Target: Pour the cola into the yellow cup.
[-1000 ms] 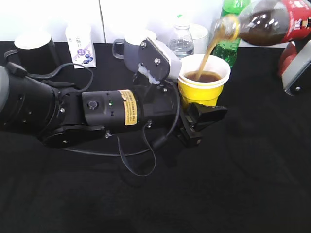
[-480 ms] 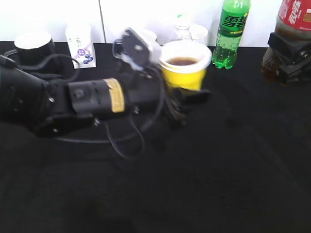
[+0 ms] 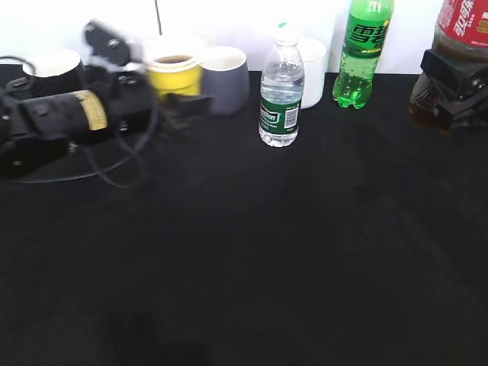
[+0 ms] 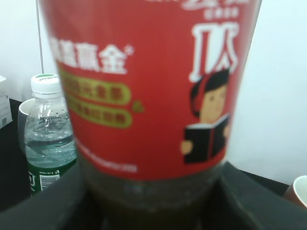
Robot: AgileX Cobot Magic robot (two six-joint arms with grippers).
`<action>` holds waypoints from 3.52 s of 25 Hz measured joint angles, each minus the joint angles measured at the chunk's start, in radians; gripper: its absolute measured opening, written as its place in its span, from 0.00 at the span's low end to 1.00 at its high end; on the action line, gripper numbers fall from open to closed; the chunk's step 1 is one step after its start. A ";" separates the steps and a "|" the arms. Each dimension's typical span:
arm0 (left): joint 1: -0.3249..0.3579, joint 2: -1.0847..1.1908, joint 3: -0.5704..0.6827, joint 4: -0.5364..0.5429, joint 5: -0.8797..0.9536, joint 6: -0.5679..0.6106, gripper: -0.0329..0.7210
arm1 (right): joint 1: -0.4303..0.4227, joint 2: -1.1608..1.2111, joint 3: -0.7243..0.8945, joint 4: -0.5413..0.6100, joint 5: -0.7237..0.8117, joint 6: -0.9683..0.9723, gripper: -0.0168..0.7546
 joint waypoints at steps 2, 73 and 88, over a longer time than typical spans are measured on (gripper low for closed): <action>0.033 0.043 -0.001 -0.009 -0.010 0.032 0.62 | 0.000 0.001 0.000 0.000 0.000 0.001 0.52; -0.015 -0.992 -0.043 -0.558 1.596 0.202 0.72 | 0.305 -0.571 -0.445 0.242 1.634 -0.017 0.79; -0.019 -1.670 0.382 -0.597 1.811 0.310 0.70 | 0.307 -1.435 -0.113 0.239 2.132 0.067 0.79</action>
